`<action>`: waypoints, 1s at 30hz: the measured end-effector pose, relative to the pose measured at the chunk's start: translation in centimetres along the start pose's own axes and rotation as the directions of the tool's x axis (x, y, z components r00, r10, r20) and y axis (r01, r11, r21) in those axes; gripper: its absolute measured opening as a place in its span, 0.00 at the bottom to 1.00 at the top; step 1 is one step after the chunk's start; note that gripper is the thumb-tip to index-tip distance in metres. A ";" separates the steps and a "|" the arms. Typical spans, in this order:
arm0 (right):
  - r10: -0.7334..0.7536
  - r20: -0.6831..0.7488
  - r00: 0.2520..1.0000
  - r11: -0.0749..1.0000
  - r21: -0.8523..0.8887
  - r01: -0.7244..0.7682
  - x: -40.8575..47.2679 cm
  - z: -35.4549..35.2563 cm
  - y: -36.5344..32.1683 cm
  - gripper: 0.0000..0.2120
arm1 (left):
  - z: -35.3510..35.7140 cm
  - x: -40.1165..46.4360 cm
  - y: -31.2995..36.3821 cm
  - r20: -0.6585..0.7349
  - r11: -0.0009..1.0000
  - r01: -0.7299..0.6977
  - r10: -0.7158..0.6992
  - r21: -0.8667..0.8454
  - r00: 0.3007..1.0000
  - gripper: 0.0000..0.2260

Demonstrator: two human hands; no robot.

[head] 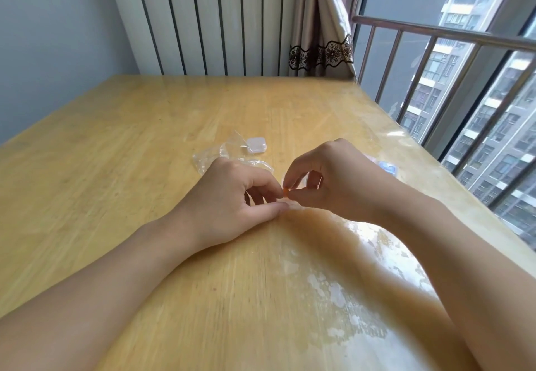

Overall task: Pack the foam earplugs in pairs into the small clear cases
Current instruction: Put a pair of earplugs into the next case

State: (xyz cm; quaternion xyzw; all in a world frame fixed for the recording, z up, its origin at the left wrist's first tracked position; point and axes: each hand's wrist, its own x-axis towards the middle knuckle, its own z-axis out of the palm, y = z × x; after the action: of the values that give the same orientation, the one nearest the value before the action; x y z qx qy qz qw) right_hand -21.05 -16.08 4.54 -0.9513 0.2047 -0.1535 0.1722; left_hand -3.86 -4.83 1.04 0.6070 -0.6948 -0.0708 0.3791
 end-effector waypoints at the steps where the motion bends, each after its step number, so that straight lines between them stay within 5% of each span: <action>1: 0.003 0.013 1.000 1.000 0.010 -0.003 0.0 0.0 0.0 0.03 | 0.0 0.0 0.1 0.003 1.000 0.012 -0.012 -0.014 1.000 0.05; 12: 0.142 0.160 0.977 0.958 0.224 -0.176 -0.2 -0.6 0.6 0.00 | 0.5 0.0 0.3 0.079 0.992 0.083 -0.076 -0.094 0.994 0.07; 21: 0.345 0.183 0.920 0.663 0.646 -0.378 -0.3 -1.1 0.2 0.09 | 1.1 -0.1 0.6 0.035 0.987 0.146 -0.144 -0.066 0.989 0.08; 30: 0.408 0.109 0.907 0.726 0.564 -0.394 -0.2 -0.4 -0.5 0.08 | 1.7 -0.2 1.3 0.047 0.935 0.305 -0.302 -0.180 0.952 0.08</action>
State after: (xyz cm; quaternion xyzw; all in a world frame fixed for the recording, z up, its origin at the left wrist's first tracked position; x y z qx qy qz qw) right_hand -21.14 -15.67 5.05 -0.7859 0.3512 -0.1775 0.4770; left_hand -5.88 -4.96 0.48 0.6683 -0.5866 -0.1987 0.4120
